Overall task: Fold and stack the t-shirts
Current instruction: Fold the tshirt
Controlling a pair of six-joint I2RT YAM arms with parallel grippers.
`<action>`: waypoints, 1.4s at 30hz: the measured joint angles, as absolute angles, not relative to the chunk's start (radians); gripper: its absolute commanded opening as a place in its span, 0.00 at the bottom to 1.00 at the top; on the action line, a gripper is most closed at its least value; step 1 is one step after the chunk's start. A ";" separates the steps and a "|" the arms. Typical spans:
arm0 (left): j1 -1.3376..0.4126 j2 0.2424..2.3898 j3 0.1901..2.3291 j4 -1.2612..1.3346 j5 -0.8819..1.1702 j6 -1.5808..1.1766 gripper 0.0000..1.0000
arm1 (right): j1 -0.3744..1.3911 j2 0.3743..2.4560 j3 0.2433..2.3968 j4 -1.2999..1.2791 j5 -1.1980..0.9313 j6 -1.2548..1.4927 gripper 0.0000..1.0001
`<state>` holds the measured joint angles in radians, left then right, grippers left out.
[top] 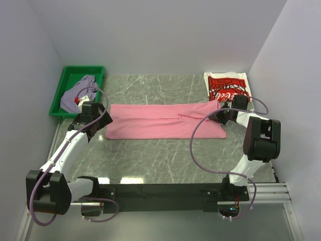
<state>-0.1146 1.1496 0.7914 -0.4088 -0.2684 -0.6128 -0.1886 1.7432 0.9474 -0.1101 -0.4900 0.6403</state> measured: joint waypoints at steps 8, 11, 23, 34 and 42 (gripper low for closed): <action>-0.115 1.150 0.791 -0.409 -0.268 -0.613 0.91 | -0.190 1.743 0.949 -0.129 -0.472 0.635 0.14; -0.115 1.150 0.791 -0.409 -0.268 -0.613 0.91 | -0.189 1.742 0.963 -0.158 -0.455 0.634 0.33; -0.115 1.150 0.791 -0.409 -0.268 -0.613 0.91 | -0.072 1.514 0.924 -0.016 -0.356 0.625 0.36; -0.115 1.150 0.791 -0.408 -0.268 -0.612 0.91 | -0.043 1.861 0.878 0.437 -0.495 0.927 0.34; -0.115 1.153 0.791 -0.408 -0.267 -0.612 0.91 | -0.041 1.959 0.879 0.536 -0.495 1.011 0.34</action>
